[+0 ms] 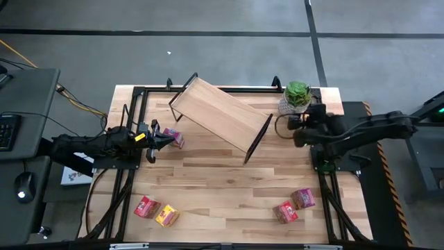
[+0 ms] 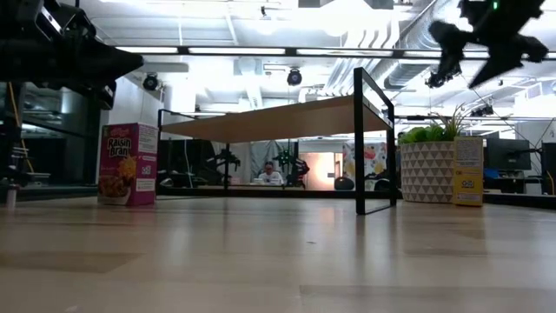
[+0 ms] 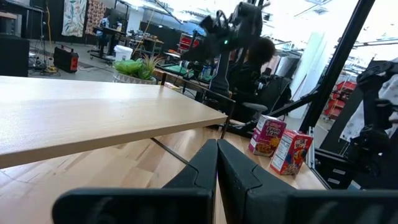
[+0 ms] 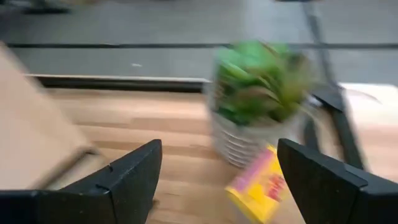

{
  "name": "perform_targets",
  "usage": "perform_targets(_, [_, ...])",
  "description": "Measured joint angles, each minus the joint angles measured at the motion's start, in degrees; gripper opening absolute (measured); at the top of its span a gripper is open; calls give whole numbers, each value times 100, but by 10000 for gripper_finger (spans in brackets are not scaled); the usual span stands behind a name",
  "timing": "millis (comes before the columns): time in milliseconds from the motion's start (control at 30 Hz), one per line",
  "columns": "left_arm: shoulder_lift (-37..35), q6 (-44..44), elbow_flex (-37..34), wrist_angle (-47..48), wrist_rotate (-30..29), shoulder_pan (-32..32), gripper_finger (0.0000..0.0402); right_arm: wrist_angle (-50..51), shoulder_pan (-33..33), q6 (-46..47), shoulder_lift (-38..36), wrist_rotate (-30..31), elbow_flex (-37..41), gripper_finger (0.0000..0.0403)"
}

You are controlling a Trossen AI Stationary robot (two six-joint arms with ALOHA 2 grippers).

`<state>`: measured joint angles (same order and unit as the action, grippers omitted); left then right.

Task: Stack cereal on shelf
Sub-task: Put the top right yellow cereal box on the shelf

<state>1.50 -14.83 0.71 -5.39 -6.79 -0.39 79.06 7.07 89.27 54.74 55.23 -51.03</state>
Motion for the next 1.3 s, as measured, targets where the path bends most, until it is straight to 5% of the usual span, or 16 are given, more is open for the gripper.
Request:
perform_targets(467, [-2, 0, 0, 2, 0, 1, 3, 269, -628, 2754, 1325, -147, 1016, 312])
perform_targets(1300, [0, 0, 0, 0, 0, -1, 3, -1038, -1539, 2381, 2398, -319, 1065, 312])
